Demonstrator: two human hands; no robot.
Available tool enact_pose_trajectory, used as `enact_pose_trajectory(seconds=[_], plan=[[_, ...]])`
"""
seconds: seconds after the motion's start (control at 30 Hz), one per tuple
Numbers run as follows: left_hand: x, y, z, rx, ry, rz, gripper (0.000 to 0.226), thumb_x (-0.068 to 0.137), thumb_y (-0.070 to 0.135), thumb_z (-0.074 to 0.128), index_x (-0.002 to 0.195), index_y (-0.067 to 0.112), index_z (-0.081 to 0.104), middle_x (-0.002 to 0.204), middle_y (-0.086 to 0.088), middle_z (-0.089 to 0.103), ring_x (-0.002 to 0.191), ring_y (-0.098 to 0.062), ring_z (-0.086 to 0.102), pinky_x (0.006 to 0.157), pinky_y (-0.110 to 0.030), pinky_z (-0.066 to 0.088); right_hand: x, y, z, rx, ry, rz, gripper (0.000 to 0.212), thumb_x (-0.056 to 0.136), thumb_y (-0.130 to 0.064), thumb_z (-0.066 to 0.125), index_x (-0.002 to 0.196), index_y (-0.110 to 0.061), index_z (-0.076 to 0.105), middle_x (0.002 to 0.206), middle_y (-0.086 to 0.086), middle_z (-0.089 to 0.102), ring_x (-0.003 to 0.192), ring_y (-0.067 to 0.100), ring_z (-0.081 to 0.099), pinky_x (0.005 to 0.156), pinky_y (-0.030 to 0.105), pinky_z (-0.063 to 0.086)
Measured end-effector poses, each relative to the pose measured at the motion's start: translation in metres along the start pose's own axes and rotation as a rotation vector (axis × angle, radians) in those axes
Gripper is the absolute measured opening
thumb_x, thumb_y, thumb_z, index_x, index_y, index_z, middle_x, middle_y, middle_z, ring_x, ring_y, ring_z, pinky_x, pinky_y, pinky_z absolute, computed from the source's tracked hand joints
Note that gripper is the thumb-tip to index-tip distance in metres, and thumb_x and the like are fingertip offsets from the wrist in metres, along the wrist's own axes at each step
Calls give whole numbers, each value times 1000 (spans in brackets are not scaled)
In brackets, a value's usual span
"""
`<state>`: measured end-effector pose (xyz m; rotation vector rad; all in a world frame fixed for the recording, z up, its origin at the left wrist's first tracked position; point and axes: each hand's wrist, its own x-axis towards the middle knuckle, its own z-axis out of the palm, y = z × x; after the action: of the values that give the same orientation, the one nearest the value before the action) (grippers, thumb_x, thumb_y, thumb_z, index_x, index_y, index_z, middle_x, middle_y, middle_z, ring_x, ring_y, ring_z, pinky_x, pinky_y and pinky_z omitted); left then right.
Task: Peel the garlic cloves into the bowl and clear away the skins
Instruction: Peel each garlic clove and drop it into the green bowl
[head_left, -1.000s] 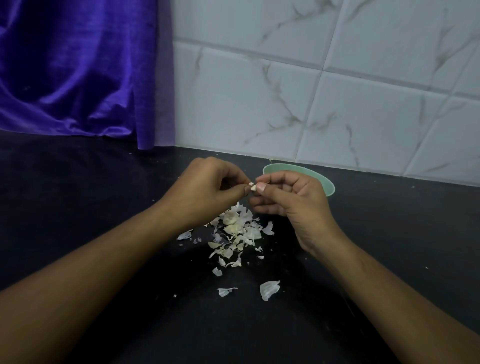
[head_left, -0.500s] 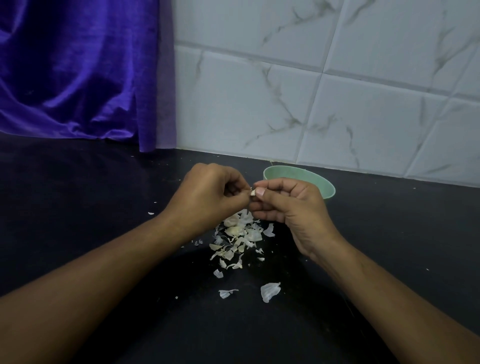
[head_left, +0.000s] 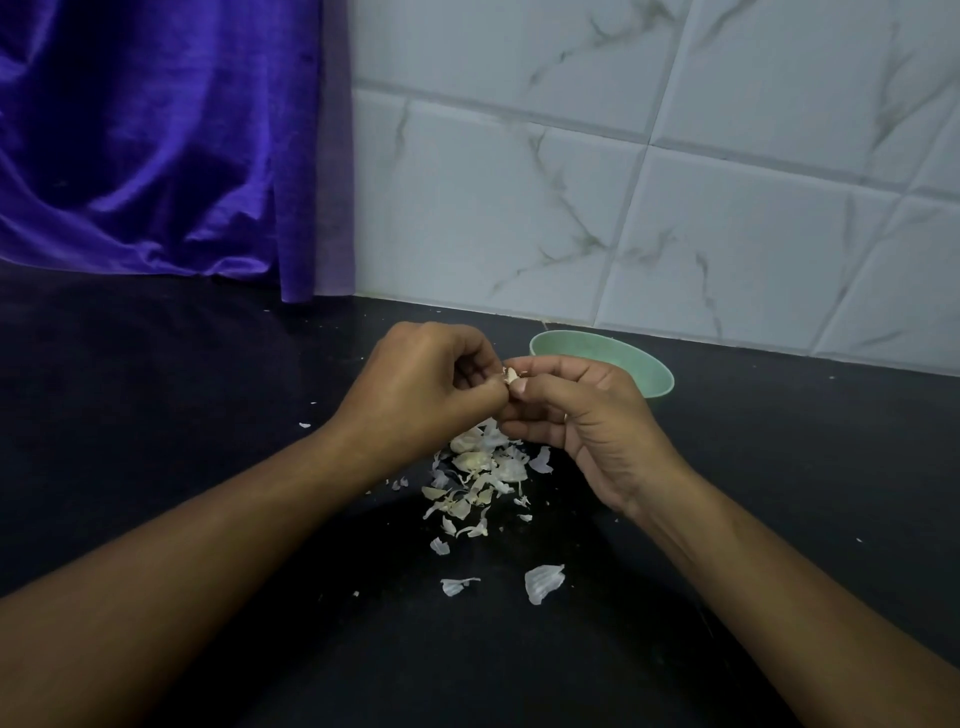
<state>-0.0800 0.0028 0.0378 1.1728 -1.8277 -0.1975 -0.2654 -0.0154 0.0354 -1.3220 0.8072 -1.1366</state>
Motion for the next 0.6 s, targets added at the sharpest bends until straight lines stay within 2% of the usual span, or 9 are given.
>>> enact_pose_trajectory(seconds=[0.07,0.13,0.23,0.33,0.4,0.47,0.53,0.6], plan=[[0,0,-1,19,20,1,5,83,25,75,78,26,74,68,14,71,67,-1,68,62,-18,50,0,0,-1,-9,-9,21,16,91,7,64,101,3,75,81,17,74,71,21,73,64,29,63],[3,-2,-6,26,83,-9,7,84,22,74,78,25,74,68,12,70,67,-3,67,60,-20,51,-1,-1,-2,-4,-13,42,18,90,9,61,101,4,75,80,16,73,71,23,73,66,30,64],[7,-9,-13,26,129,-52,11,89,24,68,79,24,73,69,8,70,67,-8,67,66,-36,59,0,-2,-4,12,-18,47,20,91,9,60,102,3,76,78,14,72,71,24,73,68,32,65],[7,-15,-11,32,48,-74,27,93,36,56,73,23,69,67,3,69,66,-18,67,67,-48,58,1,-1,-4,15,-19,35,20,93,7,61,106,2,76,81,14,72,73,23,74,71,33,65],[6,-16,-8,69,9,-66,37,95,46,53,69,23,65,63,2,67,62,-18,64,63,-47,56,0,-1,-3,-2,-17,28,18,94,5,64,106,2,76,83,15,73,75,24,74,72,33,65],[6,-17,-7,105,1,-55,35,95,49,62,70,24,64,63,4,65,58,-12,59,58,-39,51,0,-1,-4,-16,3,22,14,93,3,67,103,2,76,85,17,74,75,25,75,69,32,65],[7,-18,-8,112,6,-34,23,90,42,74,76,26,64,69,8,66,62,-5,60,60,-32,49,0,-2,-5,-20,30,20,10,92,3,68,99,2,75,86,18,74,74,25,75,66,30,64],[7,-16,-8,58,-9,24,15,86,32,81,89,29,66,81,11,69,72,-5,66,65,-35,55,0,-1,-5,-20,46,27,8,92,4,68,97,2,73,85,18,74,71,24,75,64,30,64]])
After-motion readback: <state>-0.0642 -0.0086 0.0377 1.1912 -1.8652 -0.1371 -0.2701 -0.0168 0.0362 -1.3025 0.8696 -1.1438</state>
